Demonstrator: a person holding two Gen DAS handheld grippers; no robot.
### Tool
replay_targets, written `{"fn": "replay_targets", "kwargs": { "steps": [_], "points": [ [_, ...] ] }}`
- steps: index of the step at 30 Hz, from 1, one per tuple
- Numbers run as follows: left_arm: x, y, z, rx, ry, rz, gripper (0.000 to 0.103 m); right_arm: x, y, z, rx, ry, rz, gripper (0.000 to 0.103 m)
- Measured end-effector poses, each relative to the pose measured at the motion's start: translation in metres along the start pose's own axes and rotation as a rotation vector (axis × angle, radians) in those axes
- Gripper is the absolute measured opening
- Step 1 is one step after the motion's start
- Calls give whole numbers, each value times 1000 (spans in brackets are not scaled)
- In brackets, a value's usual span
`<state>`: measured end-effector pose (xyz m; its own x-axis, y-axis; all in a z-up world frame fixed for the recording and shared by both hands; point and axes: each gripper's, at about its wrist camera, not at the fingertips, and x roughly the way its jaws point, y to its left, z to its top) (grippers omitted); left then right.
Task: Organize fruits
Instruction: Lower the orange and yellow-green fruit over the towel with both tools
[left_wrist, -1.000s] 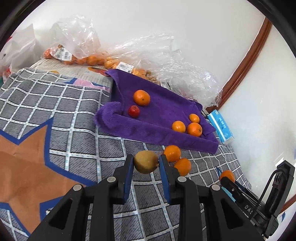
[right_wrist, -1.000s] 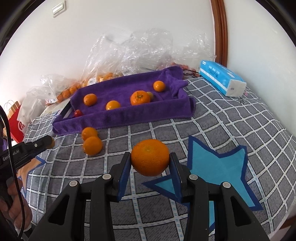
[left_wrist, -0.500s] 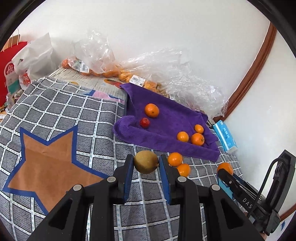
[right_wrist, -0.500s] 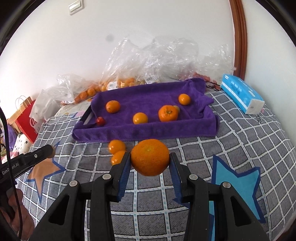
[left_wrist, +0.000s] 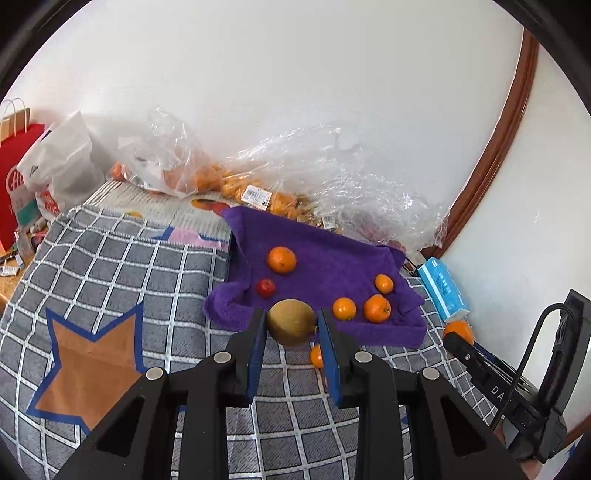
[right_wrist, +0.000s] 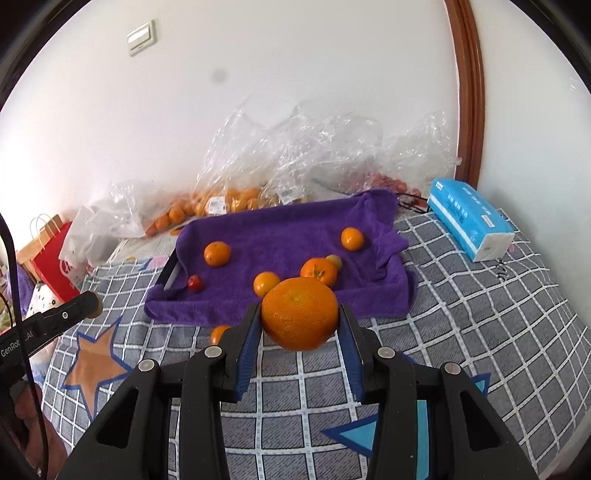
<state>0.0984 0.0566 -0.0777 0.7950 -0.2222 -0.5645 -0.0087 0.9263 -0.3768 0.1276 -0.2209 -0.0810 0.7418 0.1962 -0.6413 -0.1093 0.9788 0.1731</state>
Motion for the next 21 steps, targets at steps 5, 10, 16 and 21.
{"fn": "replay_targets", "kwargs": {
  "steps": [5, 10, 16, 21],
  "points": [
    [0, -6, 15, 16, -22, -5, 27, -1, -3, 17, 12, -27, -11, 41],
    [3, -9, 30, 10, -32, -10, 27, 0, -1, 31, 5, -47, -20, 41],
    [5, -5, 44, -8, -51, 5, 27, 6, 0, 42, -8, -56, -15, 41],
    [6, -4, 53, -8, -69, 13, 27, 11, -1, 53, -19, -76, -20, 41]
  ]
}}
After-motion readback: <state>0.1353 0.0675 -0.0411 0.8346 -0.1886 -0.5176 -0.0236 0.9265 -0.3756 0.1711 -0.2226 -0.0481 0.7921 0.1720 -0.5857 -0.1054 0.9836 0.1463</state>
